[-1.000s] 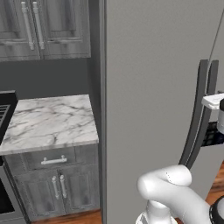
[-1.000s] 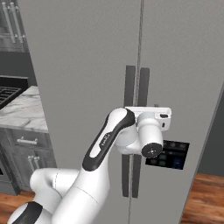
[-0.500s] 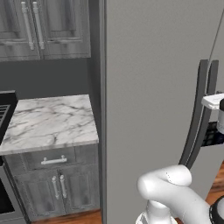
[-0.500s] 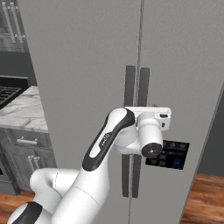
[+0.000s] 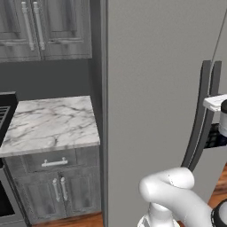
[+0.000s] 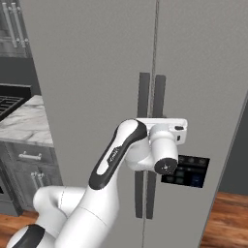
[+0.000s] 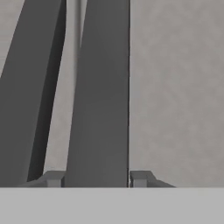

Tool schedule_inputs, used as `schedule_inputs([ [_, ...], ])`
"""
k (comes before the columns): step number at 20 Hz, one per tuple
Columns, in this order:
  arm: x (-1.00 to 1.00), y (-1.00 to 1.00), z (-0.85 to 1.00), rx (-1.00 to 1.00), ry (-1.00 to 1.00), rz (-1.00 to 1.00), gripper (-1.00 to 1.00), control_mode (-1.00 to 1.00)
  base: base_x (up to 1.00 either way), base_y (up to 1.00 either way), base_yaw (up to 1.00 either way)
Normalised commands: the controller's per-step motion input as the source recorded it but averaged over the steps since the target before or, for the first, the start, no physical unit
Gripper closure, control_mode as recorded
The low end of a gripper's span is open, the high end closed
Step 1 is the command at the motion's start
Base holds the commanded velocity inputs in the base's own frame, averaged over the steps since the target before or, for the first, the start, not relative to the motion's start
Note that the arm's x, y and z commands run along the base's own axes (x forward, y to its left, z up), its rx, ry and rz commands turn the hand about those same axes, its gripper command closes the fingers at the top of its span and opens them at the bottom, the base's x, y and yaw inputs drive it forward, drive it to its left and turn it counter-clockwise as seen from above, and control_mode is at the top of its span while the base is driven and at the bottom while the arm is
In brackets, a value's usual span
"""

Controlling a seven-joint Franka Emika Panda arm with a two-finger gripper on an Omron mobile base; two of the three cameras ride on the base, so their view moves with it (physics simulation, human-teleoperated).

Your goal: Open the freezer door, pick up the ice cube tray from the freezer, and place it on the dining counter.

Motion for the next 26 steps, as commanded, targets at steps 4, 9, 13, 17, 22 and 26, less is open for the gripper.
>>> schedule_inputs([
  [4, 0.0, 0.0, 0.0, 0.0, 0.0, 0.0, 1.0, -1.0, 0.0, 0.0, 0.0],
  [9, 0.0, 0.0, 0.0, 0.0, 0.0, 0.0, 1.0, -1.0, 0.0, 0.0, 0.0],
  [13, -0.1, -0.09, 0.0, 0.0, 0.0, 0.0, 1.0, -1.0, 0.0, 0.0, 0.0],
  [17, -0.39, -0.33, 0.0, 0.0, 0.0, 0.0, 1.0, -1.0, 0.0, 0.0, 0.0],
  [22, -0.53, -0.43, 0.0, 0.0, 0.0, 0.0, 1.0, -1.0, 0.0, 0.0, 0.0],
  [26, -0.57, -0.41, 0.0, 0.0, 0.0, 0.0, 1.0, -1.0, 0.0, 0.0, 0.0],
])
